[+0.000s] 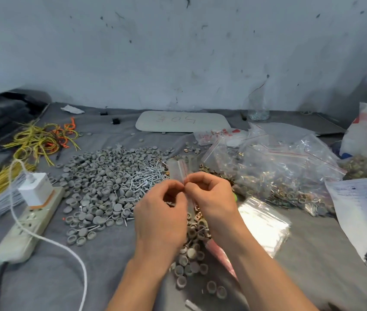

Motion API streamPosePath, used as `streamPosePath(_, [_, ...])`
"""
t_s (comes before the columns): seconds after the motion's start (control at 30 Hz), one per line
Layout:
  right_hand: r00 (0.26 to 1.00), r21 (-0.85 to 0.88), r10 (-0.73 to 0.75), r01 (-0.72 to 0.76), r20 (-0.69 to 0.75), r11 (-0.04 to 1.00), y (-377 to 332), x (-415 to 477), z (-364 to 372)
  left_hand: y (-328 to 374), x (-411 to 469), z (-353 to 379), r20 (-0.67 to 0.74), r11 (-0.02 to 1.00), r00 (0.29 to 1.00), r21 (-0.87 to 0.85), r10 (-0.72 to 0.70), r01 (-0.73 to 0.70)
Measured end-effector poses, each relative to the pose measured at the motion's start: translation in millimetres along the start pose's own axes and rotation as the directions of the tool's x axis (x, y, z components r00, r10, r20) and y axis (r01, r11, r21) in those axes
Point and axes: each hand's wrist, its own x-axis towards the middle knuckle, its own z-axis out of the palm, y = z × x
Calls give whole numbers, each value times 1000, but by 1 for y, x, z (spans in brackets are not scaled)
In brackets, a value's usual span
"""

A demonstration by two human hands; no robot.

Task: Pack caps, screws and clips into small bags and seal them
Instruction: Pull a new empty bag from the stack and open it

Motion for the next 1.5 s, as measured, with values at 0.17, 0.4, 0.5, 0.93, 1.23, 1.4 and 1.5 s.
streamPosePath(0.17, [999,-92,29,-31,-21,995,5,26,23,-12,35,-1,-58,987,986,-15,-158,158])
streamPosePath(0.4, [985,-405,-172,147,-26,902,13,29,25,-23,56,-6,78,985,984,77,-158,152])
streamPosePath(0.5, [976,-475,-211,210,51,854,10,22,28,-31,54,-12,107,985,981,68,-163,156])
streamPosePath(0.93, [985,-335,21,39,174,941,14,2,45,-59,46,-45,245,909,921,-216,-302,356])
streamPosePath(1.23, [949,-162,169,-129,266,978,9,-2,39,-44,34,-56,253,993,962,-32,-101,113])
streamPosePath(1.4, [968,-390,63,38,245,920,8,-5,35,-45,36,-58,394,968,908,-138,-142,211])
streamPosePath(1.5, [978,-373,54,26,202,927,3,-6,32,-47,35,-60,457,938,879,-227,-136,263])
